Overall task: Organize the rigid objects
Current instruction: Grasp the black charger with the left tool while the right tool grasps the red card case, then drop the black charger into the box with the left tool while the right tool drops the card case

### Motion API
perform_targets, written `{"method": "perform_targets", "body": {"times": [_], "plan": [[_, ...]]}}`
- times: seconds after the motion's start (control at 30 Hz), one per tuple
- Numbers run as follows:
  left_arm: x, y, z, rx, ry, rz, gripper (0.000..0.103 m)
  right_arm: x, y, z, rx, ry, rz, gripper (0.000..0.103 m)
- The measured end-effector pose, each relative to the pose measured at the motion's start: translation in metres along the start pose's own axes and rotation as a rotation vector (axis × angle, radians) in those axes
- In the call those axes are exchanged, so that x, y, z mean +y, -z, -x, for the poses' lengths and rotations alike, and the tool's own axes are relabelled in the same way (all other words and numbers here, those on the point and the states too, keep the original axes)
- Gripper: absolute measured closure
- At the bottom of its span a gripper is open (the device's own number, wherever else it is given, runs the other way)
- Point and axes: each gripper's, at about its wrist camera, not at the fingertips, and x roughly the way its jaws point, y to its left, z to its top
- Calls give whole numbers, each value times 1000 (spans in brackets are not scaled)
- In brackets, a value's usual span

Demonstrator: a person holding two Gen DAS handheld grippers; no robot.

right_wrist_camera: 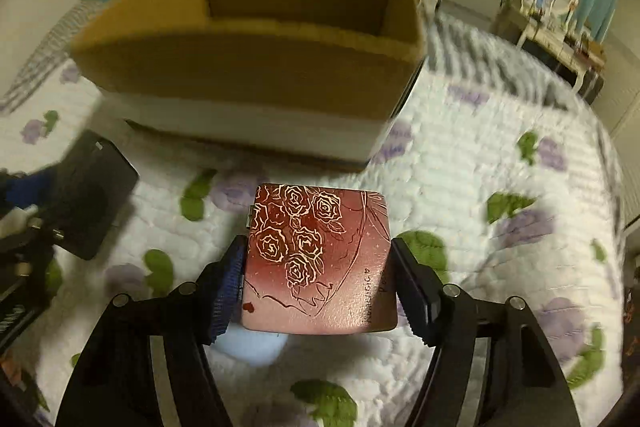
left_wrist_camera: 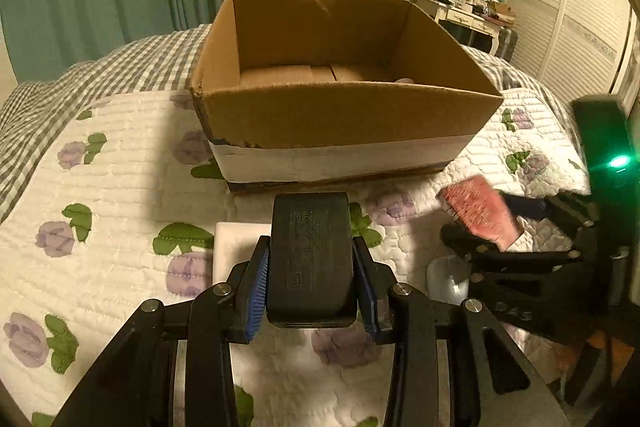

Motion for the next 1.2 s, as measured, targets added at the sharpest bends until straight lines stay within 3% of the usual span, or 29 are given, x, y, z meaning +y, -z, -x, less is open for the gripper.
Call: {"method": "perform_targets", "body": {"times": [0.07, 0.33, 0.43, 0.67, 0.9, 1.2], "plan": [[0, 1, 8, 3, -6, 4, 64, 1, -1, 20, -49, 12, 9, 34], [-3, -15, 70, -66, 9, -1, 64, 6, -10, 93, -186, -72, 20, 34], [-1, -32, 91, -102, 16, 4, 64, 2, -28, 117, -231, -137, 20, 34], [7, -85, 117, -190, 3, 19, 64, -8, -84, 156, -353, -171, 35, 34], [18, -141, 83, -204, -32, 23, 64, -17, -137, 144, -400, -178, 20, 34], [19, -179, -5, -136, -14, -3, 64, -36, -186, 75, -363, -159, 37, 34]]}}
